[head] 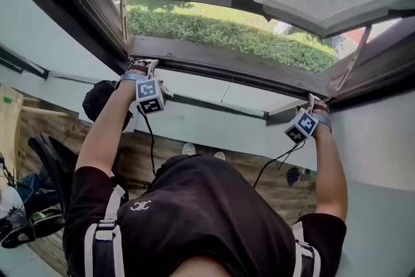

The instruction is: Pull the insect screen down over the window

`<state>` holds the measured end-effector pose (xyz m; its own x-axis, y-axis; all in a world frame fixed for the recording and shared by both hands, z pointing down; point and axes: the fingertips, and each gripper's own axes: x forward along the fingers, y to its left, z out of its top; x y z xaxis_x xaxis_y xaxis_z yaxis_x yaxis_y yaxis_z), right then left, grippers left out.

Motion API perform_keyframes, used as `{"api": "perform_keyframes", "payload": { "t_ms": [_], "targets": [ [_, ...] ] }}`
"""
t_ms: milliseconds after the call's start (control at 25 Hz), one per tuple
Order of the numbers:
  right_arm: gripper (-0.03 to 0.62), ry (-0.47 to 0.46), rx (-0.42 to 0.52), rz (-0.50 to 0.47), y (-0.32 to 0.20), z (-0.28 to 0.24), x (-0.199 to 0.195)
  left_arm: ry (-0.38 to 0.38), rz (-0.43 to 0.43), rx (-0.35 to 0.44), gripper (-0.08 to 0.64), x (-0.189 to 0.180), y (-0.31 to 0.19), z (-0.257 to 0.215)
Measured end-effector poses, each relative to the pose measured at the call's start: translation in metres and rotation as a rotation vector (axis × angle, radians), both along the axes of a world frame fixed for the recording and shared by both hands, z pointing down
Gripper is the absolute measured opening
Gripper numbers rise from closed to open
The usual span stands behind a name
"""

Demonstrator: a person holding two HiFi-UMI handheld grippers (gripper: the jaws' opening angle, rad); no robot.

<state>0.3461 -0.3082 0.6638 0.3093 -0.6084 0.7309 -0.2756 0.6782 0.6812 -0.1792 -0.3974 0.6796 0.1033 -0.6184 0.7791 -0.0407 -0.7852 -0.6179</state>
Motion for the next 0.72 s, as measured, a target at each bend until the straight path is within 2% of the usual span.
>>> {"api": "perform_keyframes", "payload": {
  "t_ms": [80, 280, 440, 520, 640, 720],
  "targets": [
    [0.288, 0.017, 0.016, 0.004, 0.000, 0.004, 0.001, 0.001, -0.012, 0.043, 0.311, -0.002, -0.003, 0.004],
    [0.298, 0.058, 0.069, 0.032, -0.001, 0.003, 0.000, -0.022, -0.049, 0.116, 0.295, -0.001, -0.006, 0.002],
    [0.298, 0.041, 0.128, 0.054, -0.004, 0.002, -0.005, 0.015, -0.084, 0.139, 0.295, 0.000, -0.008, 0.003],
    [0.294, 0.013, 0.165, 0.049, -0.006, 0.001, -0.005, 0.054, -0.094, 0.134, 0.295, 0.004, -0.006, -0.002],
    [0.236, -0.073, 0.262, 0.058, -0.007, -0.016, -0.012, 0.158, -0.151, 0.132, 0.275, 0.006, -0.002, -0.010],
    [0.139, -0.160, 0.340, 0.090, -0.006, -0.033, -0.016, 0.279, -0.210, 0.136, 0.212, 0.011, 0.000, -0.023]
  ]
}}
